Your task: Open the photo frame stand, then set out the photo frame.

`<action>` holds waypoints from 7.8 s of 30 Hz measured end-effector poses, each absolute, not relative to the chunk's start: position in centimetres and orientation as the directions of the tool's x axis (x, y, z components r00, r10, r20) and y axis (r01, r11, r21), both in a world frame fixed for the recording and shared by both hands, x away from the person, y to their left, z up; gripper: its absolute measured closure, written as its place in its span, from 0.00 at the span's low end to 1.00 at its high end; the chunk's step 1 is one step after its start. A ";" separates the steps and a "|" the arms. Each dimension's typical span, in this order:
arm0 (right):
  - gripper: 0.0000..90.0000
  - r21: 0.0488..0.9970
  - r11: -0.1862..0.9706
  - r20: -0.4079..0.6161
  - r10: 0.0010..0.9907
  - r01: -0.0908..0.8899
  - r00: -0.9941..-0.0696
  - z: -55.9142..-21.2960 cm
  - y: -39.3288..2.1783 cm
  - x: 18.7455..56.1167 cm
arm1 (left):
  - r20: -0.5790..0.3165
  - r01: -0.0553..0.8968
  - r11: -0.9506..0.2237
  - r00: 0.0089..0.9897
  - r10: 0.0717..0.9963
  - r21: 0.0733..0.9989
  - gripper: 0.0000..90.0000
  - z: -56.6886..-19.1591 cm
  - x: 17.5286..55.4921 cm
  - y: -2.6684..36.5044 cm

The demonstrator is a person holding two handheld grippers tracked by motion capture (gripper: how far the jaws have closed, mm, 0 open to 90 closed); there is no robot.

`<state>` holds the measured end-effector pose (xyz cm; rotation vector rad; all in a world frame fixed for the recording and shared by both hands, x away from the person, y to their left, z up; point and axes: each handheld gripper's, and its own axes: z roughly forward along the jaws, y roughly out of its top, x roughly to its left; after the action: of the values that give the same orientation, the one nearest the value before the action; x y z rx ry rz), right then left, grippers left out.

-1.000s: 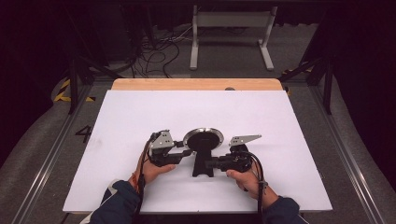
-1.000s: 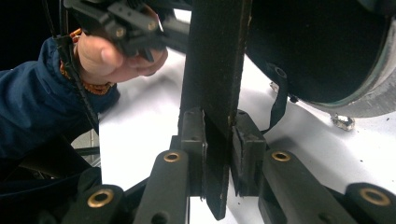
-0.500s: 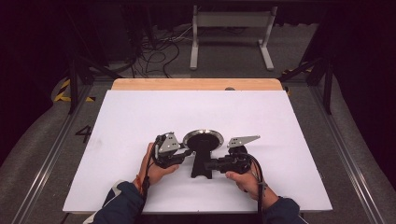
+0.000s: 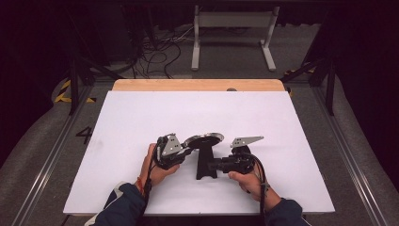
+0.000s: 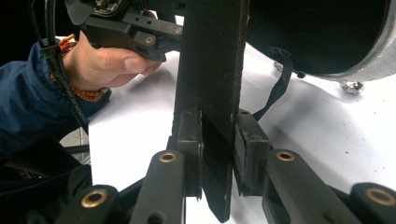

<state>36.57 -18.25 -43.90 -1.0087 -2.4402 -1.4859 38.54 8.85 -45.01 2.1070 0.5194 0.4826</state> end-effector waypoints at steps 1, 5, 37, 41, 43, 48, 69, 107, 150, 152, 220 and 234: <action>0.84 0.749 0.299 0.417 0.480 0.591 -0.772 -43.9 -18.3 36.6 | 0.150 0.183 -0.522 0.833 0.532 0.833 0.83 -45.0 38.5 8.8; 0.83 0.746 0.305 0.414 0.486 0.593 -0.770 -44.0 -18.2 36.5 | 0.151 0.183 -0.526 0.835 0.529 0.830 0.84 -45.0 38.5 8.9; 0.75 0.774 0.331 0.259 0.613 0.540 -0.746 -43.3 -18.5 33.4 | 0.204 0.101 -0.579 0.875 0.438 0.809 0.71 -44.6 38.5 8.5; 0.70 0.804 0.331 0.187 0.647 0.494 -0.739 -42.3 -18.8 32.6 | 0.192 0.109 -0.575 0.879 0.437 0.811 0.66 -44.4 38.5 8.8; 0.68 0.835 0.325 0.124 0.675 0.444 -0.727 -41.5 -19.0 32.1 | 0.190 0.113 -0.569 0.874 0.446 0.815 0.62 -44.1 38.5 9.1; 0.81 0.892 0.308 0.038 0.679 0.332 -0.733 -39.8 -18.9 30.5 | 0.183 0.127 -0.547 0.860 0.476 0.827 0.53 -43.8 38.7 9.6; 1.00 0.876 0.401 -0.063 0.648 0.269 -0.759 -42.8 -11.8 30.3 | 0.143 0.135 -0.532 0.882 0.449 0.836 0.80 -44.7 39.1 8.6; 1.00 0.798 0.492 -0.106 0.683 0.348 -0.722 -44.9 -9.3 30.2 | 0.209 0.117 -0.569 0.854 0.476 0.814 0.84 -44.6 37.8 8.3; 1.00 0.800 0.433 -0.016 0.709 0.416 -0.705 -44.8 -12.4 30.4 | 0.190 0.070 -0.545 0.894 0.406 0.836 0.67 -44.3 37.8 7.6; 1.00 0.800 0.432 -0.016 0.709 0.417 -0.705 -44.8 -12.5 30.4 | 0.196 0.073 -0.557 0.892 0.408 0.827 0.67 -44.5 37.9 7.5; 1.00 0.787 0.445 -0.002 0.695 0.427 -0.719 -45.0 -16.7 32.8 | 0.262 0.044 -0.592 0.869 0.420 0.805 0.79 -44.3 35.6 5.7; 1.00 0.786 0.461 -0.018 0.684 0.413 -0.729 -45.0 -17.6 33.5 | 0.256 0.024 -0.585 0.884 0.391 0.810 0.79 -44.1 35.4 5.7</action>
<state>33.49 -17.64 -45.01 -1.1555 -2.9581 -1.4231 35.37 5.67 -44.06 2.1506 0.2979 0.5181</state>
